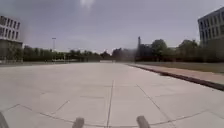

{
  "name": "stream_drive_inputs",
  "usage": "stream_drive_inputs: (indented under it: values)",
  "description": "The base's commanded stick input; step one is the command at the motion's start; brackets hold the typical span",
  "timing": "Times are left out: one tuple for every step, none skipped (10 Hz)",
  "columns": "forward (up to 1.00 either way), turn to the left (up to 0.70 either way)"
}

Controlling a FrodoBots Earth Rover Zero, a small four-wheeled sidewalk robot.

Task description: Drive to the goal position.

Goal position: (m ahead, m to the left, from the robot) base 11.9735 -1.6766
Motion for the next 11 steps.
stream_drive_inputs:
  values:
    - [0.7, 0.0]
    - [0.7, 0.0]
    - [0.7, 0.0]
    - [0.7, 0.0]
    - [0.7, 0.0]
    - [0.7, 0.0]
    - [0.7, 0.0]
    - [0.7, 0.0]
    - [0.7, 0.0]
    - [0.7, 0.0]
    - [0.7, 0.0]
